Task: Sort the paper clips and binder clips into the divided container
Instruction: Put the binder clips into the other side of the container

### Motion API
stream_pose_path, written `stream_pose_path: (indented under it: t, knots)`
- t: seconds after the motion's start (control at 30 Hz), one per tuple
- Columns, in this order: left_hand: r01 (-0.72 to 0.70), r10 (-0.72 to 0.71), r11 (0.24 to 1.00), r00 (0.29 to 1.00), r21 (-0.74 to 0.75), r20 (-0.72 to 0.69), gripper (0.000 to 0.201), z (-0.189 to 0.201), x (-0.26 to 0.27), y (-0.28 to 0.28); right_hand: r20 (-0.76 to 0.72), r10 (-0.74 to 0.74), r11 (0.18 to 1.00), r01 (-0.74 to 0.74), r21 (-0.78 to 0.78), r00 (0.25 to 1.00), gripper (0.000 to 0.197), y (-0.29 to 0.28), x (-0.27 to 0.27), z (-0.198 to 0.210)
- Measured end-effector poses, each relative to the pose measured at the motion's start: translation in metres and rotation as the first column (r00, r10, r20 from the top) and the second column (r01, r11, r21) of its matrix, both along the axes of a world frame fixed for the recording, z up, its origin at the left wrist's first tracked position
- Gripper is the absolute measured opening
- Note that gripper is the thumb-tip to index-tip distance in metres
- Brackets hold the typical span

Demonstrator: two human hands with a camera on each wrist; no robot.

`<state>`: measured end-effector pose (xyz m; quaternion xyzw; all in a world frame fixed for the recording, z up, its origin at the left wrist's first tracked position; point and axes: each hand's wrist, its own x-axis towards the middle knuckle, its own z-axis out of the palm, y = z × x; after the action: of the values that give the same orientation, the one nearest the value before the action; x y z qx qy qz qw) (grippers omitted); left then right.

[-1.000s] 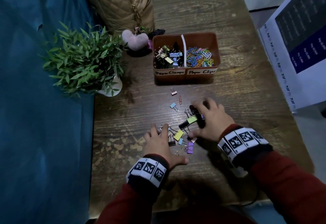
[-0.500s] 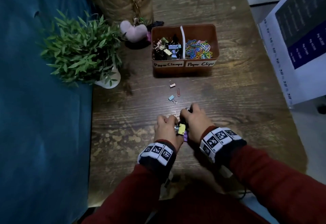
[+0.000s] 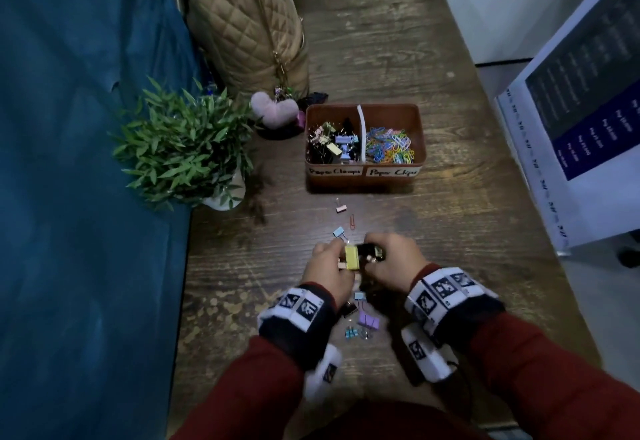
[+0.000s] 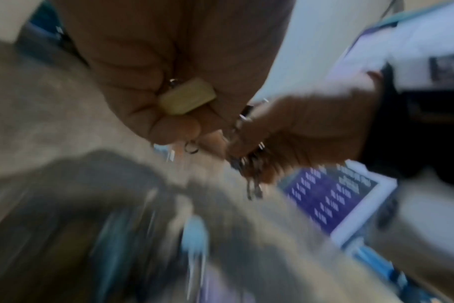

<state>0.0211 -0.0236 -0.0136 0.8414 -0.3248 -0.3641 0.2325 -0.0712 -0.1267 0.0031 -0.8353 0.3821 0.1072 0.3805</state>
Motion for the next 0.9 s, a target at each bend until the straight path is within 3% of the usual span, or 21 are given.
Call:
stream_pose_path:
  t: [0.13, 0.3, 0.43, 0.5, 0.57, 0.63, 0.7, 0.77, 0.83, 0.9]
  knots:
    - [-0.05, 0.053, 0.993, 0.998, -0.105, 0.03, 0.032, 0.04, 0.045, -0.044, 0.125, -0.201, 0.967, 0.177, 0.181, 0.972, 0.024, -0.044, 0.025, 0.037]
    - [-0.202, 0.21, 0.943, 0.978, -0.264, 0.005, 0.031, 0.073, 0.099, -0.115, 0.291, -0.428, 0.887, 0.336, 0.318, 0.856, 0.029, -0.089, 0.078, 0.07]
    - [-0.324, 0.307, 0.92, 0.946, -0.223, -0.107, 0.039, 0.075, 0.121, -0.144, 0.353, -0.491, 0.862, 0.386, 0.329, 0.796, 0.027, -0.106, 0.117, 0.08]
    - [-0.385, 0.348, 0.899, 0.917, -0.209, -0.195, 0.034, 0.07, 0.123, -0.14, 0.332, -0.482, 0.869, 0.394, 0.3, 0.811, 0.03, -0.109, 0.132, 0.079]
    - [-0.39, 0.363, 0.898, 0.919, -0.204, -0.157, 0.037, 0.065, 0.123, -0.126, 0.283, -0.443, 0.883, 0.358, 0.304, 0.851, 0.035, -0.109, 0.142, 0.077]
    - [-0.312, 0.319, 0.924, 0.948, -0.221, -0.005, 0.04, 0.057, 0.122, -0.105, 0.258, -0.366, 0.917, 0.298, 0.266, 0.894, 0.049, -0.112, 0.144, 0.073]
    - [-0.27, 0.295, 0.928, 0.953, -0.257, 0.064, 0.033, 0.052, 0.112, -0.078, 0.288, -0.256, 0.966, 0.251, 0.057, 0.923, 0.05, -0.11, 0.135, 0.073]
    - [-0.202, 0.229, 0.957, 0.967, -0.209, 0.114, 0.023, 0.044, 0.093, -0.047, 0.349, -0.081, 0.964, 0.162, -0.209, 0.934, 0.037, -0.098, 0.119, 0.068]
    - [-0.109, 0.124, 0.986, 0.984, -0.123, 0.124, 0.019, 0.036, 0.068, -0.016, 0.3, 0.197, 0.931, -0.082, -0.355, 0.933, 0.031, -0.079, 0.101, 0.054]
    - [-0.051, 0.053, 0.999, 0.992, -0.02, 0.115, 0.014, 0.023, 0.047, 0.012, 0.102, 0.45, 0.857, -0.397, -0.328, 0.887, 0.034, -0.062, 0.088, 0.03]
